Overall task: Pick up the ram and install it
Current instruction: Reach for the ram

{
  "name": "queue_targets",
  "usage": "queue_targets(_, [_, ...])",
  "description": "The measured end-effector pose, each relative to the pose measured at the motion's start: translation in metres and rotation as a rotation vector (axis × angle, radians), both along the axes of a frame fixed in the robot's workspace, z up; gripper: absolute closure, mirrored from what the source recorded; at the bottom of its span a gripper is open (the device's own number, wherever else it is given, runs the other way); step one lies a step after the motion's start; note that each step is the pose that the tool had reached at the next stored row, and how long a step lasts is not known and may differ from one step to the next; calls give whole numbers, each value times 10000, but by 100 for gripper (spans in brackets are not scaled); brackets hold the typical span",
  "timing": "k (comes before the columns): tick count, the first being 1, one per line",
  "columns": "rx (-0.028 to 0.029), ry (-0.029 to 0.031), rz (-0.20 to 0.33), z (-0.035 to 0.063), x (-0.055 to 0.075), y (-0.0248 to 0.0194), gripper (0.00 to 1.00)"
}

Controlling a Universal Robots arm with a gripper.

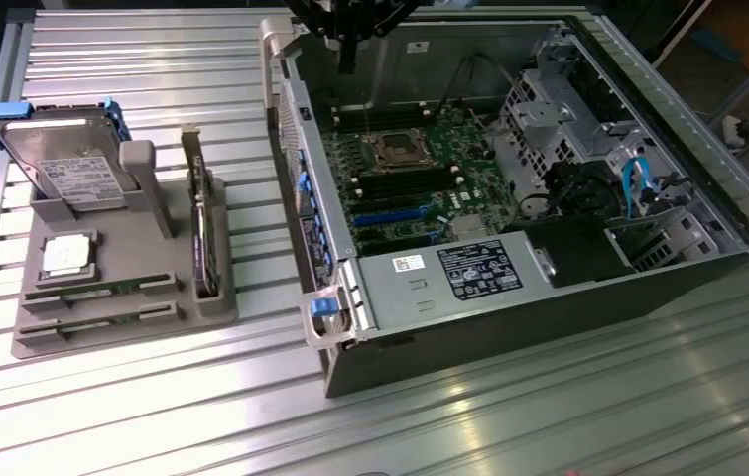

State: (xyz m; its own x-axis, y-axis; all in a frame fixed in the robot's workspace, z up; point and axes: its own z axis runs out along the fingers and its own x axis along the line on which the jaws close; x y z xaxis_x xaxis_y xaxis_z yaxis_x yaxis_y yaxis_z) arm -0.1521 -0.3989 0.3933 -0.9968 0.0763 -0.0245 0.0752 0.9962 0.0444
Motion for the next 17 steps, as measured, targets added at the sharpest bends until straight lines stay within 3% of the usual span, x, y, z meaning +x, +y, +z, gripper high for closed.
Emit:
queue_targets(8, [0, 0, 0, 0, -170, 0, 89])
queue_targets(17, [0, 0, 2, 0, -464, 0, 89])
